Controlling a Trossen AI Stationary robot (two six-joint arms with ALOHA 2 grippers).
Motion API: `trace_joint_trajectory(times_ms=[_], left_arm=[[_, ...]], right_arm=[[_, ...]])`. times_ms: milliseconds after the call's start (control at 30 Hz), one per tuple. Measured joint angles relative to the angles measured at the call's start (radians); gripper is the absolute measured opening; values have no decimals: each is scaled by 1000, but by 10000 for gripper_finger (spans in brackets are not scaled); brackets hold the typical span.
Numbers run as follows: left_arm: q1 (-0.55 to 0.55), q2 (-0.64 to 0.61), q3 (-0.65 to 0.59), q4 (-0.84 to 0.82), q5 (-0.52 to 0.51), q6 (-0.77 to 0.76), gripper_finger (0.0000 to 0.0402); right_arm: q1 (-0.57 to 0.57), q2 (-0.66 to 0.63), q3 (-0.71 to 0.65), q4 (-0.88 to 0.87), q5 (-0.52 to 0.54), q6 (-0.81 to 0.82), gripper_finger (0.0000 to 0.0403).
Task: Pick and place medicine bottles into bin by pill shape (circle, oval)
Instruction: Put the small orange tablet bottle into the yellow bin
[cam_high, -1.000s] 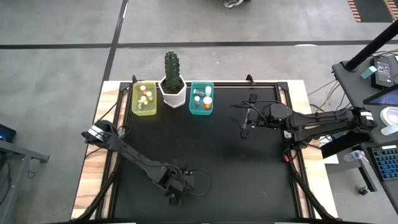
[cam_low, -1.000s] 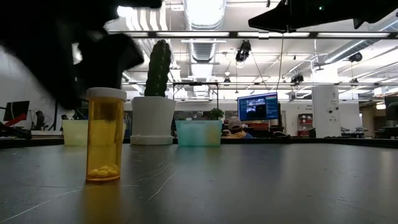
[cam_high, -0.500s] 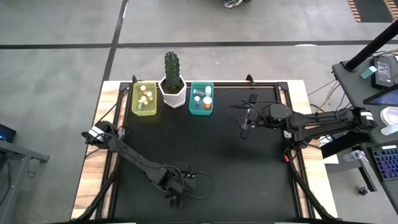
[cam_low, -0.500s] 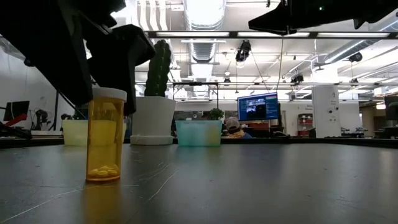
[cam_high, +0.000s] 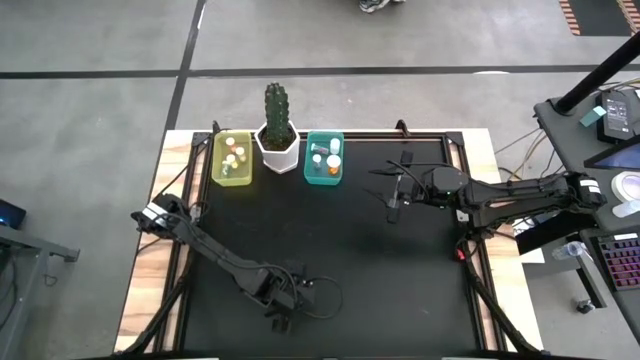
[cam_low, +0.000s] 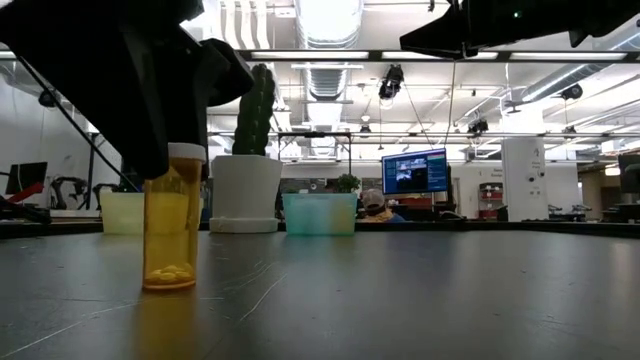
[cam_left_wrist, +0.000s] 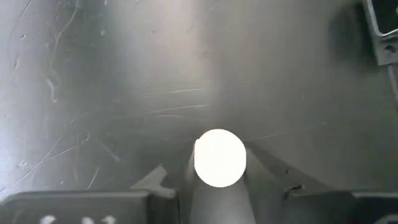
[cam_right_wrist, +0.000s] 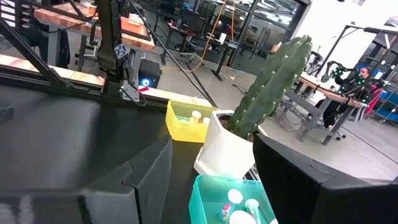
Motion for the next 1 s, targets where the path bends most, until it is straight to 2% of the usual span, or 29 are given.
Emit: trace_joint_trajectory(times_ms=[233, 533, 767, 1000], left_arm=[[9, -39, 5, -117, -1, 22, 88], [80, -291, -2, -406, -144, -42, 90], [224, -539, -29, -509, -226, -84, 91], [444, -710, -30, -604, -257, -84, 92]], right_arm=[[0, 0, -1, 0, 0, -3, 219], [-2, 0, -2, 1, 1, -13, 219], [-2, 0, -2, 1, 1, -13, 219], [-2, 0, -2, 1, 1, -13, 219]])
